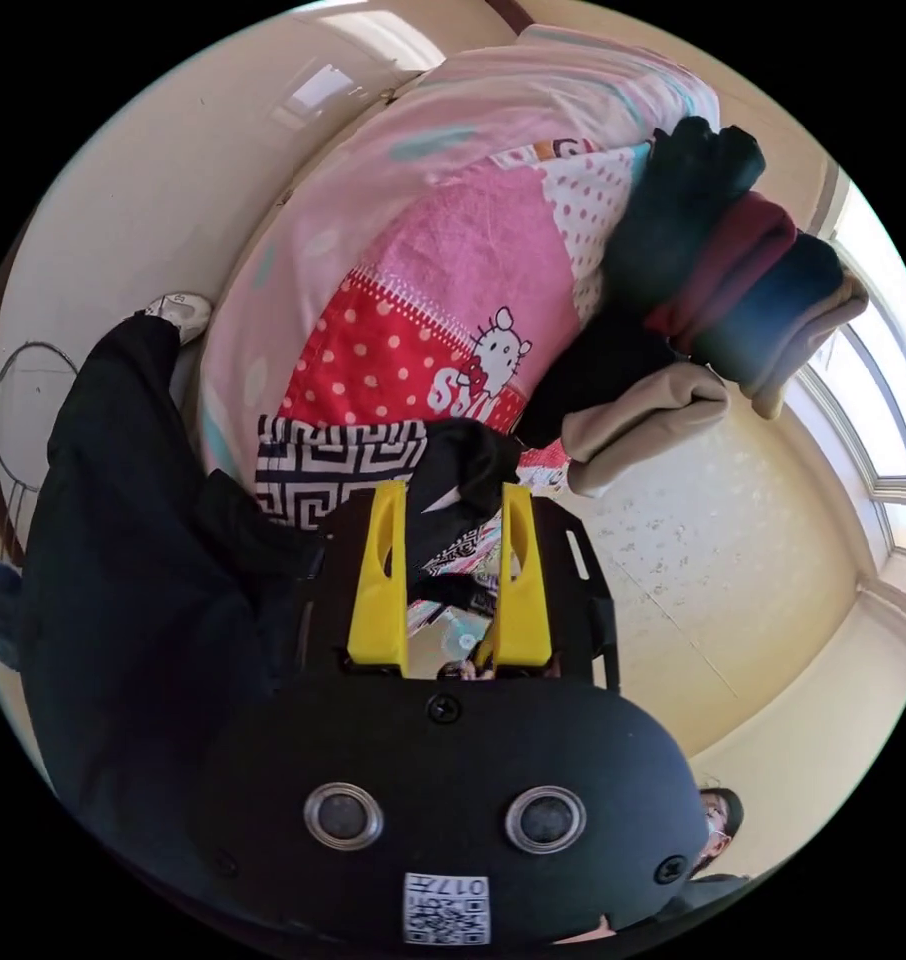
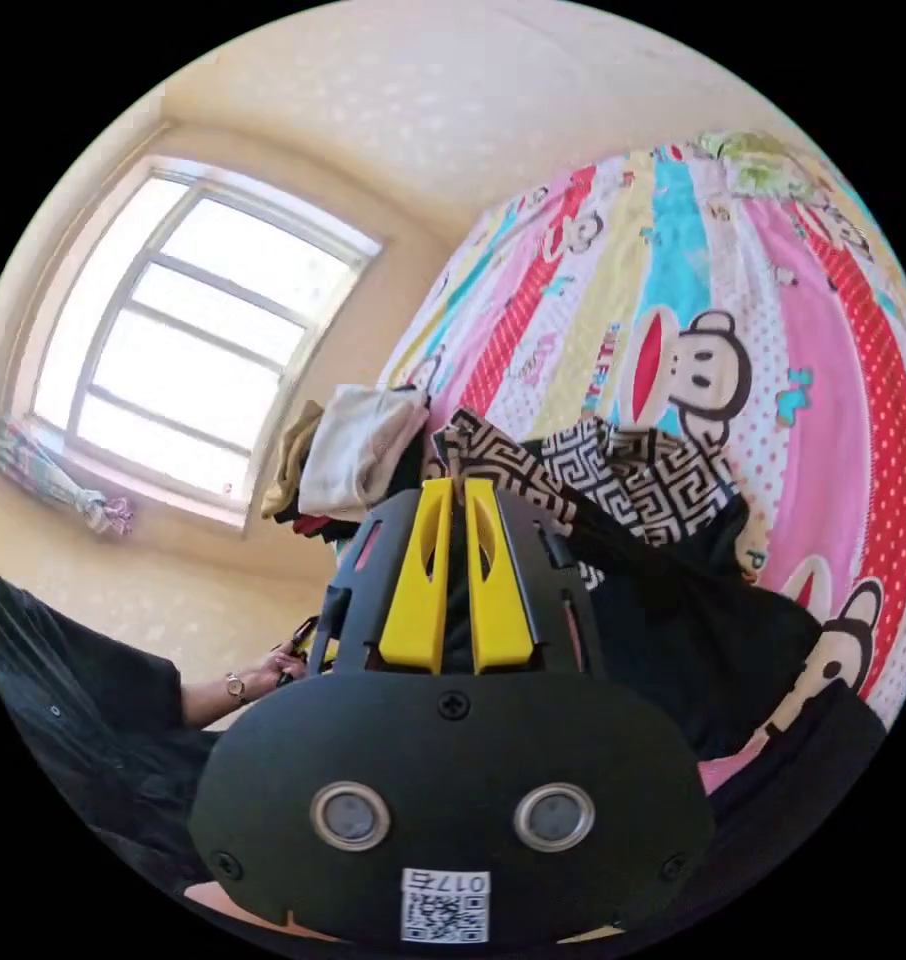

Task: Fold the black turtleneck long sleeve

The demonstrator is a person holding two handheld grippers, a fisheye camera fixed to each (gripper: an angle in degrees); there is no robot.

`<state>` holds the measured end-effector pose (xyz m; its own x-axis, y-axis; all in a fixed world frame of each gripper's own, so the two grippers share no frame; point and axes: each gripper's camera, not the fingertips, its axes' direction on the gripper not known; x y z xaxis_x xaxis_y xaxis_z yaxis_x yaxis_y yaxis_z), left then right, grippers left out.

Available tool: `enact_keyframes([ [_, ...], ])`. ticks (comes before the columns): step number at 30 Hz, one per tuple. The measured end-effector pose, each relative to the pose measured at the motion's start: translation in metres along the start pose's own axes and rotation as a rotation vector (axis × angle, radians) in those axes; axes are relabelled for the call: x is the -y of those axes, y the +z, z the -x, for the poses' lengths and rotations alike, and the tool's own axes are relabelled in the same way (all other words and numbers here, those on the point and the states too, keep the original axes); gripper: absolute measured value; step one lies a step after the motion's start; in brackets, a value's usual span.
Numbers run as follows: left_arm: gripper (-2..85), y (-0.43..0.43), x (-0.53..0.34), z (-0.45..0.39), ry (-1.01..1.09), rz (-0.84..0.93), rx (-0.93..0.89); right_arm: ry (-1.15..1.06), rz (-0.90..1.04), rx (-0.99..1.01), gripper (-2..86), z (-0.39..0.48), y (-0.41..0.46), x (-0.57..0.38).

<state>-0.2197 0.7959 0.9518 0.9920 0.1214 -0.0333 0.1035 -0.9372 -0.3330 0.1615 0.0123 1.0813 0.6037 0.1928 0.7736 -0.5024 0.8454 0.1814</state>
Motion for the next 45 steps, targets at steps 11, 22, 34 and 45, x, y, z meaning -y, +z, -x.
enact_keyframes([
  [11, 6.2, 0.005, 0.018, 0.047, -0.274, 0.1, -0.051, -0.513, 0.505, -0.177, 7.8, 0.141, 0.191, 0.011],
  [22, 2.8, -0.108, -0.07, -0.147, 0.623, 0.118, 0.009, -0.641, 0.521, -0.055, 7.7, 0.191, 0.269, 0.064],
  [34, 16.7, -0.146, -0.04, 0.045, 0.219, -0.183, -0.107, -0.44, 0.883, -0.19, 7.4, 0.117, 0.305, 0.058],
  [45, 1.0, -0.13, -0.075, 0.035, 0.218, -0.302, -0.166, -0.151, 0.683, -0.217, 4.8, 0.063, 0.242, 0.066],
])
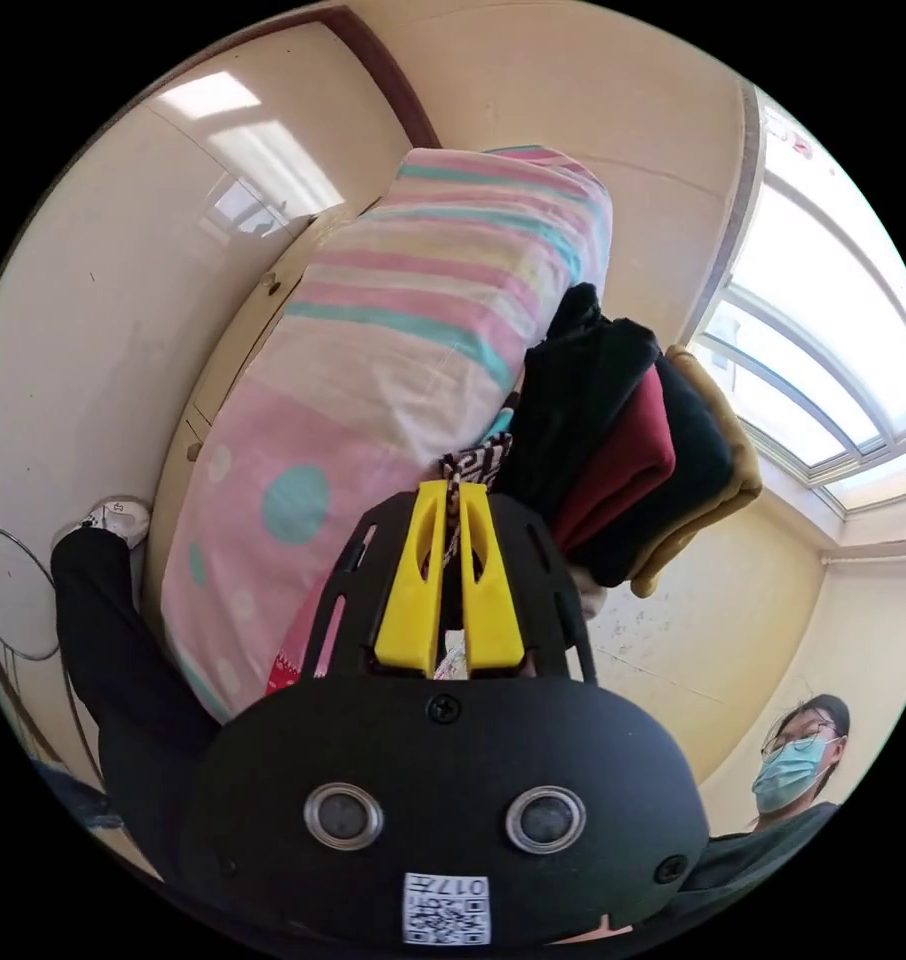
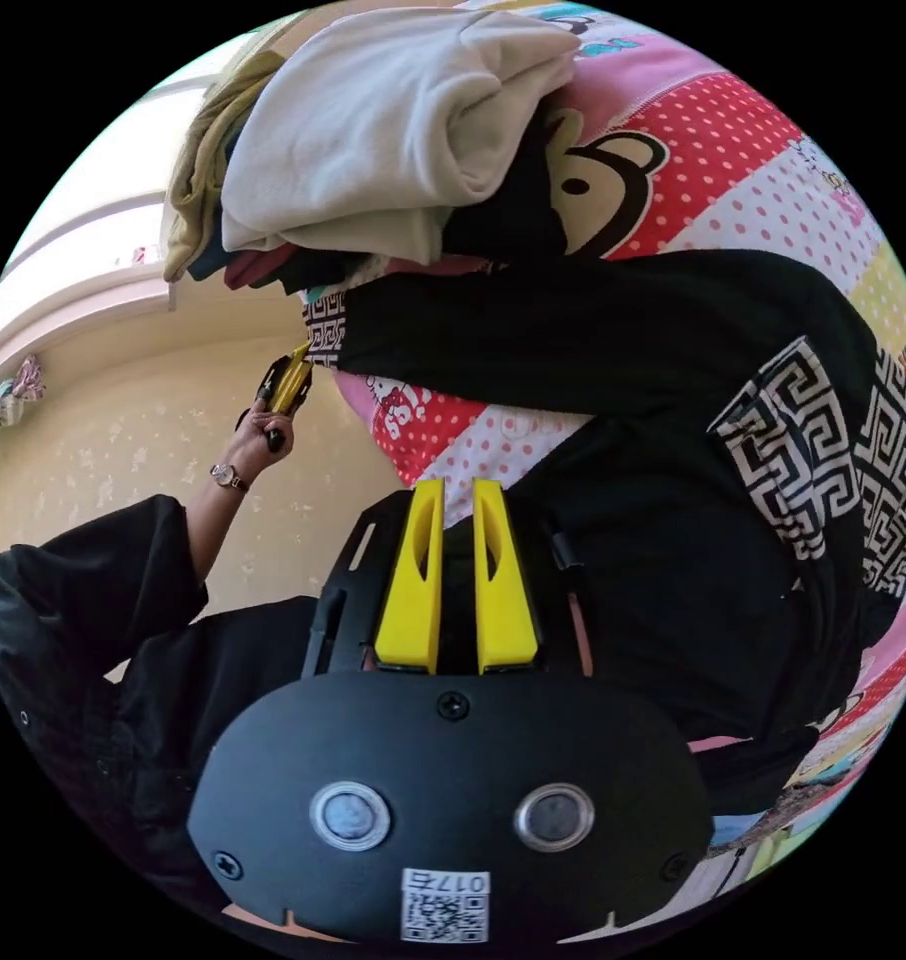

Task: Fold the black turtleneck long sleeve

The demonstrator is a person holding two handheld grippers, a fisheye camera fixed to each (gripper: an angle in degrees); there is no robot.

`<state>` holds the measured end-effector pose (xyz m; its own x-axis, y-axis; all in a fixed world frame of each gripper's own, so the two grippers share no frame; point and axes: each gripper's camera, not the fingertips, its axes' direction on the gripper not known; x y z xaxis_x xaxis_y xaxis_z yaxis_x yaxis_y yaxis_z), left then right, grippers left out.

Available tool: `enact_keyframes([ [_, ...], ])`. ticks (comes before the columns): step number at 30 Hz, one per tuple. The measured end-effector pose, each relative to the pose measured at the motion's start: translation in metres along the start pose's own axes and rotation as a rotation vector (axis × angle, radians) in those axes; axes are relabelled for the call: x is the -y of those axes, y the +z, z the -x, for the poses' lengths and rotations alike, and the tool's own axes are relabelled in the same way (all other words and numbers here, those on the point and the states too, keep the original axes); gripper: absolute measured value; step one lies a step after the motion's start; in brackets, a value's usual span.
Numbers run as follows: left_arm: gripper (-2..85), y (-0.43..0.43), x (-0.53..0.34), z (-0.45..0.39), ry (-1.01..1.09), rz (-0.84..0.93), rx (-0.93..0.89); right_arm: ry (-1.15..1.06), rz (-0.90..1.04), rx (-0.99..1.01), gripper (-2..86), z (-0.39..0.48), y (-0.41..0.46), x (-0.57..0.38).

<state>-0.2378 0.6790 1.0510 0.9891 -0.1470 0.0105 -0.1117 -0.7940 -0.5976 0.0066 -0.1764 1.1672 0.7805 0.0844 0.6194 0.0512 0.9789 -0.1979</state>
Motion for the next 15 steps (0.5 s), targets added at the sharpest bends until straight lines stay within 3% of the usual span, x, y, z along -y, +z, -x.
enact_keyframes([
  [5, 0.7, -0.025, -0.051, -0.084, 0.267, 0.081, -0.037, 0.241, -0.275, -0.186, 4.6, -0.042, -0.043, -0.032],
  [9, 0.9, -0.006, -0.106, -0.165, 0.514, 0.203, -0.057, 0.421, -0.512, -0.158, 7.9, -0.104, -0.075, -0.06],
  [13, 1.2, 0.021, -0.151, -0.213, 0.644, 0.27, -0.078, 0.308, -0.353, 0.025, 11.2, -0.142, -0.046, -0.035],
  [15, 1.2, 0.038, -0.176, -0.232, 0.689, 0.299, -0.092, 0.212, -0.306, -0.118, 9.5, -0.125, -0.043, -0.029],
])
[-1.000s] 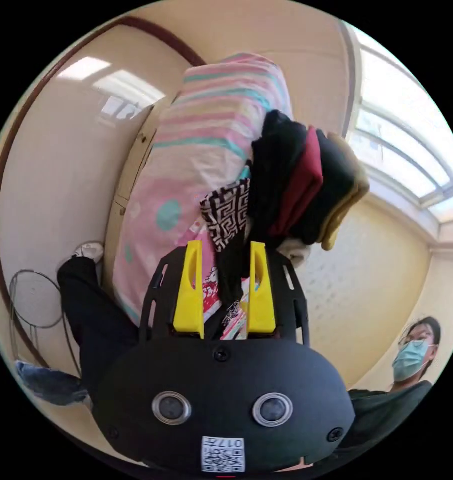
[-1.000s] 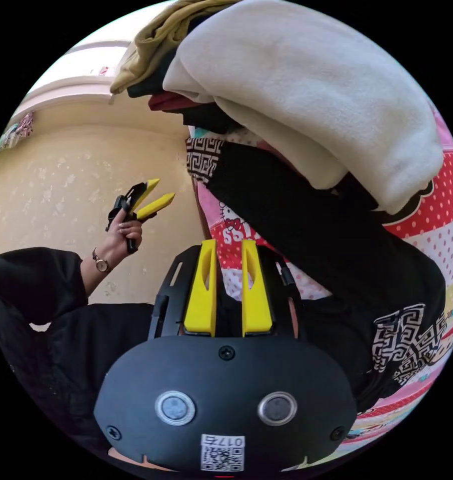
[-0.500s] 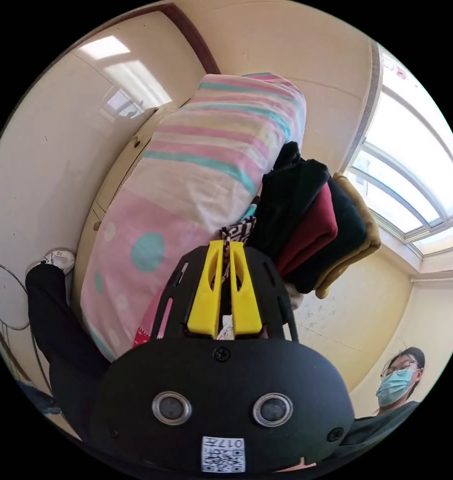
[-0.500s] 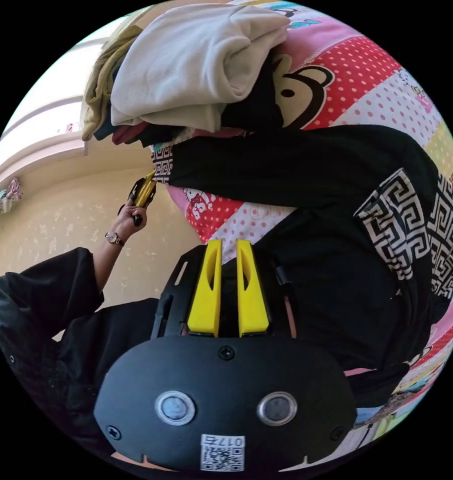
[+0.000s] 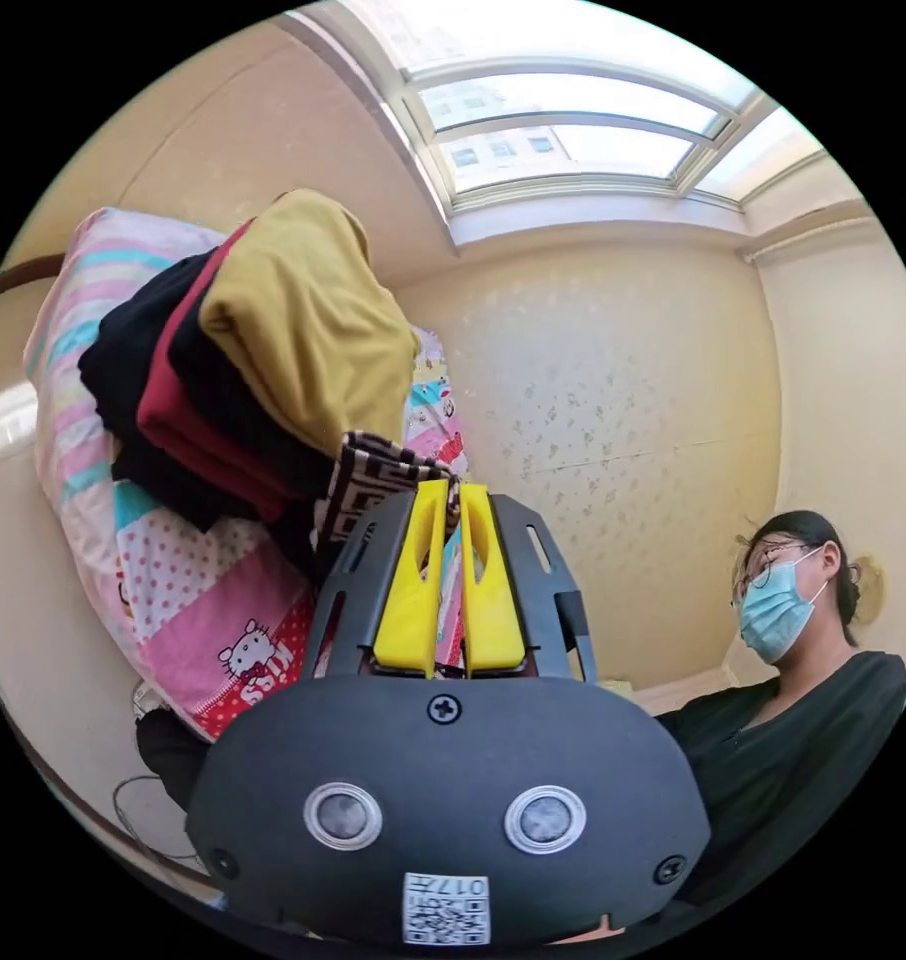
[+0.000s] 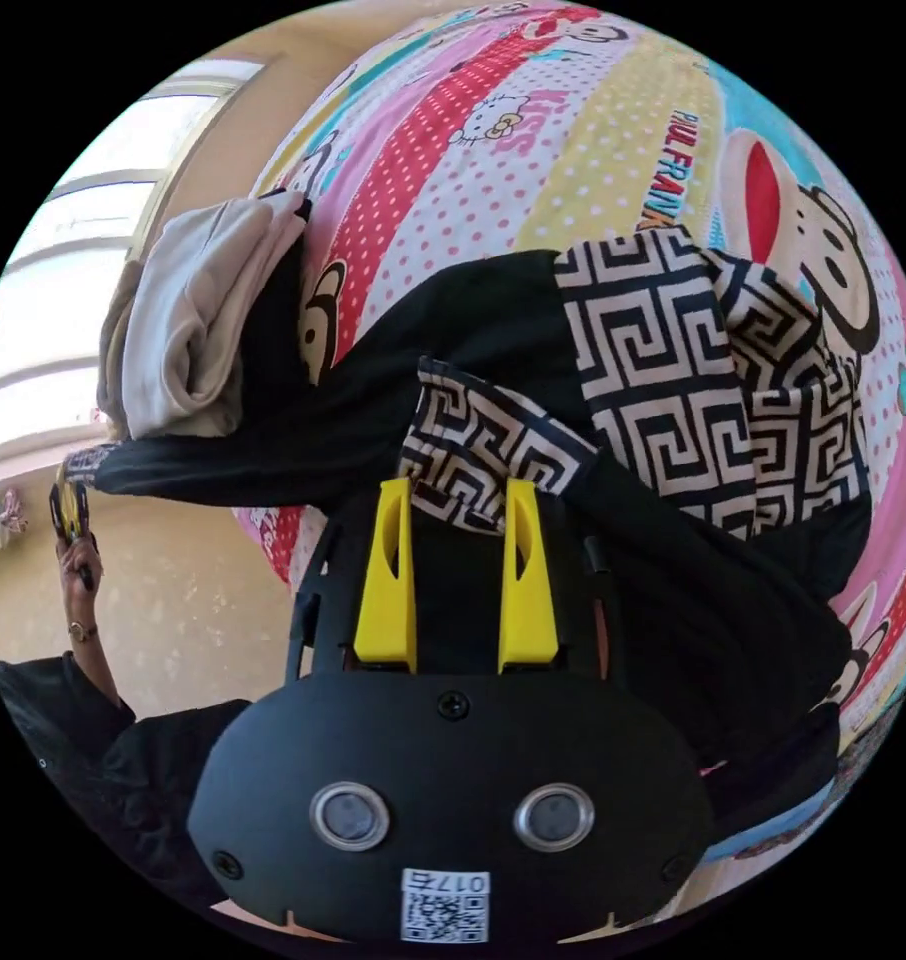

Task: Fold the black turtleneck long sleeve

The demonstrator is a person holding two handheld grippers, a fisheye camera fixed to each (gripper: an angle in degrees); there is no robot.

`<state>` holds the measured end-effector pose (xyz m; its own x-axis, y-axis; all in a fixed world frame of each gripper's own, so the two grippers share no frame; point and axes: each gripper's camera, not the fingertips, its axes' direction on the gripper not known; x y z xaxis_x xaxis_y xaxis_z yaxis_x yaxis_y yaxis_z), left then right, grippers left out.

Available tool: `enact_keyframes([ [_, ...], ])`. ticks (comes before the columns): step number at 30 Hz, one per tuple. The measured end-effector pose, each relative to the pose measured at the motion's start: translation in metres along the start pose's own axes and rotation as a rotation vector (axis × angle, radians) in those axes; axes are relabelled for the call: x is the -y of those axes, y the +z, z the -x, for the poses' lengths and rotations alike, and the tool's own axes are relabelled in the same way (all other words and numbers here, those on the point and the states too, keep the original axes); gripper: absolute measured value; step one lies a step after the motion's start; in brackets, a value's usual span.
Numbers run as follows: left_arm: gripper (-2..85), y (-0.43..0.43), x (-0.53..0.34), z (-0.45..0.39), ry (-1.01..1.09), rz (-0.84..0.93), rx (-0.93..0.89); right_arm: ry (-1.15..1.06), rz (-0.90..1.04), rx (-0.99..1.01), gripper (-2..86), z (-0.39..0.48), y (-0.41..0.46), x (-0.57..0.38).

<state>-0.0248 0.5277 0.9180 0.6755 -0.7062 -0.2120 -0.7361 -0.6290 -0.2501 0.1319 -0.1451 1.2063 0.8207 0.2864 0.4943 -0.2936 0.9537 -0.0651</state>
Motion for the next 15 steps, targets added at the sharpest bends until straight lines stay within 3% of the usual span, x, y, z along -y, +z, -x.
enact_keyframes([
  [4, 0.3, 0.022, -0.013, -0.029, 0.032, -0.003, 0.033, -0.063, -0.039, -0.085, 3.2, 0.024, -0.018, -0.009],
  [8, -0.8, 0.02, -0.031, -0.056, 0.071, -0.108, 0.005, -0.069, -0.268, 0.061, 2.0, 0.048, -0.062, -0.031],
  [15, 0.3, 0.07, -0.027, -0.058, 0.098, 0.053, 0.206, -0.069, -0.043, 0.198, 6.3, 0.042, -0.009, -0.027],
])
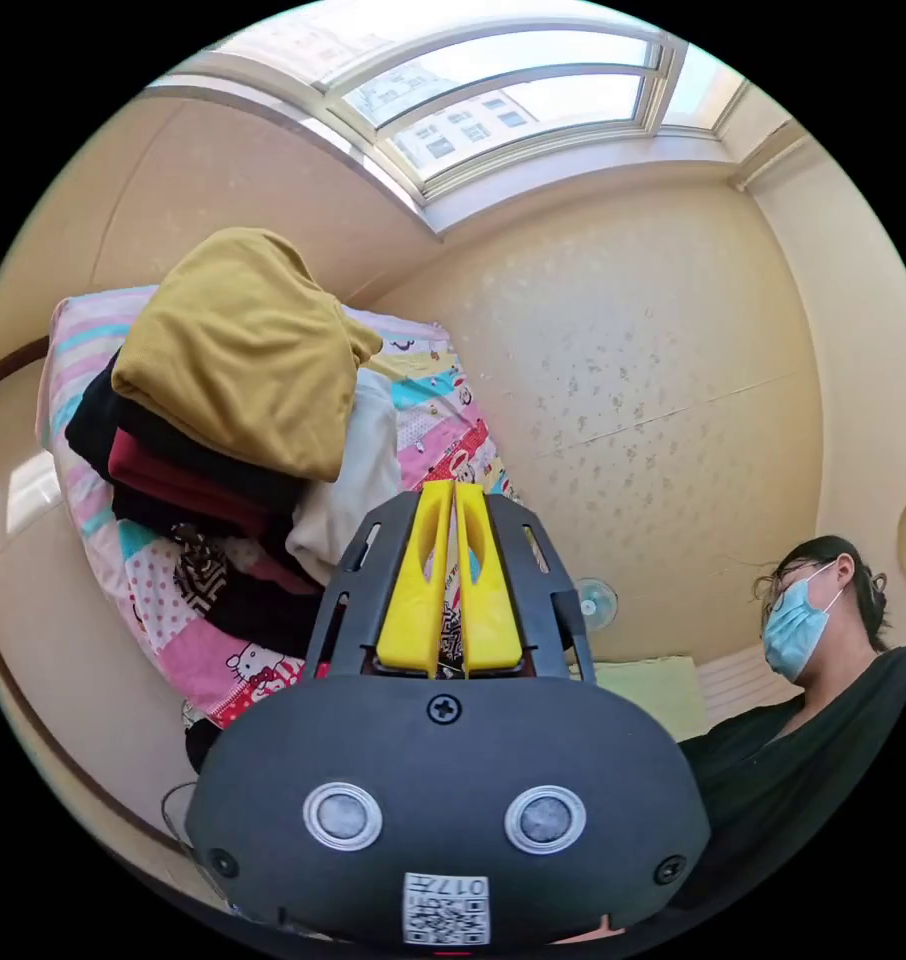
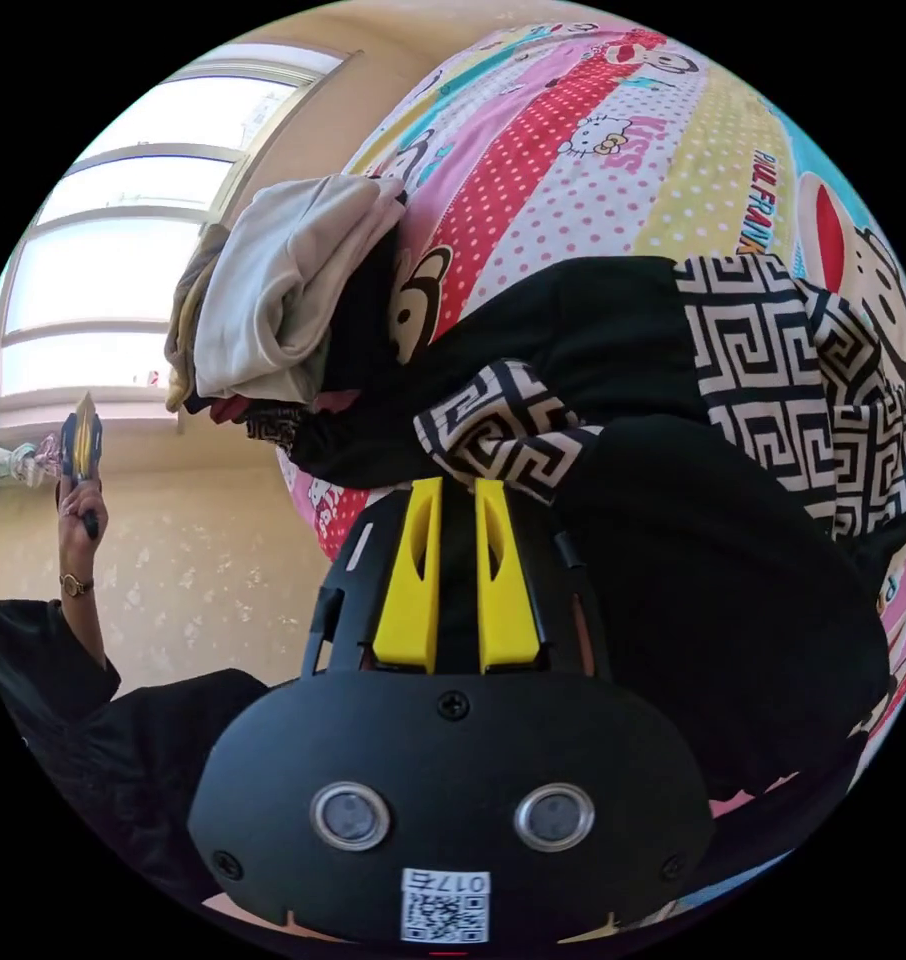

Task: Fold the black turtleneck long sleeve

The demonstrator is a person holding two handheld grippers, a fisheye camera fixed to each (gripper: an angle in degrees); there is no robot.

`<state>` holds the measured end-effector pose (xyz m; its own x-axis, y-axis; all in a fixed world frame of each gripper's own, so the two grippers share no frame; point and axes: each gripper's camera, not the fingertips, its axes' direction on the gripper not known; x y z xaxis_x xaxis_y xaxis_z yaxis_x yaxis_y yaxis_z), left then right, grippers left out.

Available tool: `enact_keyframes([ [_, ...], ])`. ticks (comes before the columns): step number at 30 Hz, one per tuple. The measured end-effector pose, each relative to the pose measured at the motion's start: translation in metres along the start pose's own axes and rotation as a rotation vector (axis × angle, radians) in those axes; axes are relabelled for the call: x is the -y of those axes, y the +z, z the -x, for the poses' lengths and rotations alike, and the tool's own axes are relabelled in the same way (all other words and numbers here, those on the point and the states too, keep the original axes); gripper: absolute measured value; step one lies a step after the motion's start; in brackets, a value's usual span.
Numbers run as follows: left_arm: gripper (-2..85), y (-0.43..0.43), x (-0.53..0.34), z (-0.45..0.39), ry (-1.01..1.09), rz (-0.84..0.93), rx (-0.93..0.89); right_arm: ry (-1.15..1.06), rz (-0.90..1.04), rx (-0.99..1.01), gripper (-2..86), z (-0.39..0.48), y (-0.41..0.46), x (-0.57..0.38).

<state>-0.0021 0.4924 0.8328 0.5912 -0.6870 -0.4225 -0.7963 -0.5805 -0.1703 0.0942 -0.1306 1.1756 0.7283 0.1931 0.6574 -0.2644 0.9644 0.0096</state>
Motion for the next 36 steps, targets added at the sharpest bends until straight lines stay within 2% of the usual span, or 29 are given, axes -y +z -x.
enact_keyframes([
  [2, 4.2, 0.012, -0.005, 0.025, -0.07, 0.021, 0.063, 0.004, -0.035, -0.009, 7.1, 0.002, -0.012, -0.01],
  [6, 13.6, 0.03, -0.034, 0.119, -0.388, 0.01, 0.13, 0.078, -0.104, -0.121, 7.8, -0.006, -0.053, -0.042],
  [11, 13.1, 0.054, -0.064, 0.178, -0.577, 0.007, 0.069, 0.328, -0.259, -0.33, 10.3, -0.06, -0.123, -0.077],
  [16, 12.7, 0.071, -0.054, 0.19, -0.564, 0.074, 0.046, 0.407, -0.243, -0.335, 13.0, -0.112, -0.164, -0.047],
  [19, 12.6, 0.083, -0.037, 0.197, -0.522, 0.144, 0.072, 0.372, -0.088, -0.318, 12.2, -0.127, -0.148, -0.005],
  [21, 12.6, 0.091, -0.024, 0.206, -0.521, 0.165, 0.069, 0.314, 0.07, -0.31, 6.7, -0.13, -0.128, 0.02],
  [23, 12.5, 0.093, -0.014, 0.215, -0.528, 0.154, 0.05, 0.309, 0.142, -0.425, 3.9, -0.128, -0.129, 0.029],
  [25, 12.5, 0.092, -0.004, 0.223, -0.53, 0.135, 0.05, 0.345, 0.107, -0.553, 2.9, -0.124, -0.15, 0.031],
  [28, 12.4, 0.091, 0.007, 0.241, -0.541, 0.126, 0.063, 0.398, 0.047, -0.537, 1.9, -0.132, -0.179, 0.032],
  [32, 14.0, 0.094, 0.011, 0.272, -0.595, 0.116, 0.086, 0.496, 0.145, -0.555, 1.5, -0.159, -0.174, 0.035],
  [36, 15.0, 0.08, 0.01, 0.299, -0.661, -0.009, 0.107, 0.448, -0.032, -0.551, 2.0, -0.119, -0.188, 0.031],
])
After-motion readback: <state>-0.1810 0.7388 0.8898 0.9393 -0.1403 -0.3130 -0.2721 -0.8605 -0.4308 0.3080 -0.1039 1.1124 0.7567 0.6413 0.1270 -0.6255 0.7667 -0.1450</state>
